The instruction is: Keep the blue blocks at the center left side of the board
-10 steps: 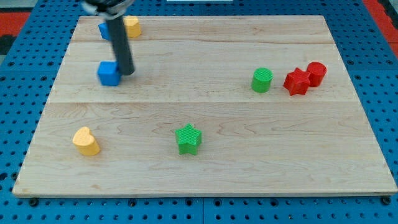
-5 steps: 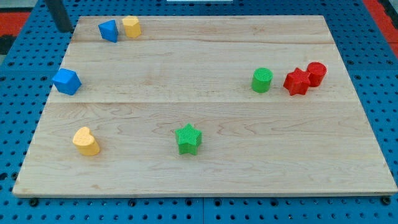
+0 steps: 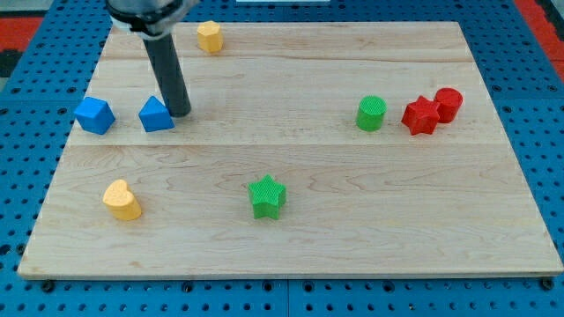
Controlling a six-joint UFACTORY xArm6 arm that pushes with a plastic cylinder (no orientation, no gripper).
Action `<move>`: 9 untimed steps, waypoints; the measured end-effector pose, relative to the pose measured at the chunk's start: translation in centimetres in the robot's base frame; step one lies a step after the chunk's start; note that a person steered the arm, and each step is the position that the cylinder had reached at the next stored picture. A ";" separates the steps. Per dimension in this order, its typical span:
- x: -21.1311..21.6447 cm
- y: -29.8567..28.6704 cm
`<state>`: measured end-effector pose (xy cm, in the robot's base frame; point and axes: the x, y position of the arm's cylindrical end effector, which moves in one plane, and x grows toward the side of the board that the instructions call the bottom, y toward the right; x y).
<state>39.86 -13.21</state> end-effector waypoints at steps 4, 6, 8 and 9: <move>-1.0 -0.1; -1.3 -6.1; -3.3 -3.0; -7.9 -10.1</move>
<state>31.94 -23.28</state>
